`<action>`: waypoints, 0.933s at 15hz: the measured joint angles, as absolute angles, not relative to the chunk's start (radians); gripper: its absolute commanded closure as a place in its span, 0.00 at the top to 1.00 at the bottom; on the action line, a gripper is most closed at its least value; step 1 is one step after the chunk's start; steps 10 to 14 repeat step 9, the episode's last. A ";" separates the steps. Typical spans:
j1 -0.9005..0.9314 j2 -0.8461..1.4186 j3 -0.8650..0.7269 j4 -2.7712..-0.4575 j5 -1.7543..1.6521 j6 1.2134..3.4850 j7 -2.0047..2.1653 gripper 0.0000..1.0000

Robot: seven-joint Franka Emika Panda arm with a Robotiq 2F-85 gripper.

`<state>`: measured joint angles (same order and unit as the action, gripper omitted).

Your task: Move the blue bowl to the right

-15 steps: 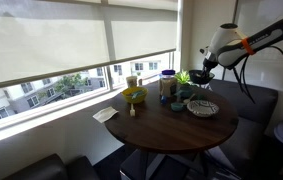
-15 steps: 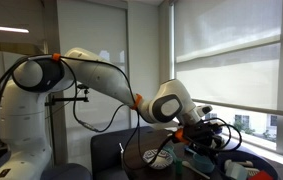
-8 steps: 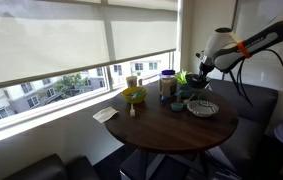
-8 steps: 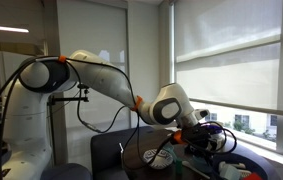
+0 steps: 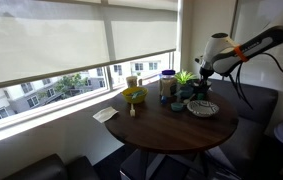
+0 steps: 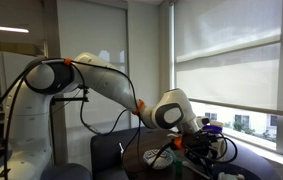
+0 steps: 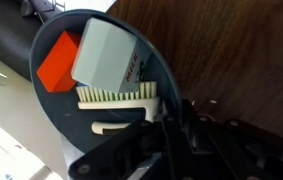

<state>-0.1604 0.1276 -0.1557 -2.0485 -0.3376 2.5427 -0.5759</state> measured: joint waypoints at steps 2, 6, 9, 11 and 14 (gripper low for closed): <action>-0.161 0.126 -0.158 -2.037 -0.344 2.542 -0.561 0.58; -0.163 0.059 -0.158 -2.024 -0.337 2.546 -0.525 0.85; -0.157 -0.052 -0.149 -2.047 -0.172 2.566 -0.624 0.82; -0.157 -0.052 -0.149 -2.047 -0.172 2.566 -0.624 0.82; -0.157 -0.052 -0.149 -2.047 -0.172 2.566 -0.624 0.82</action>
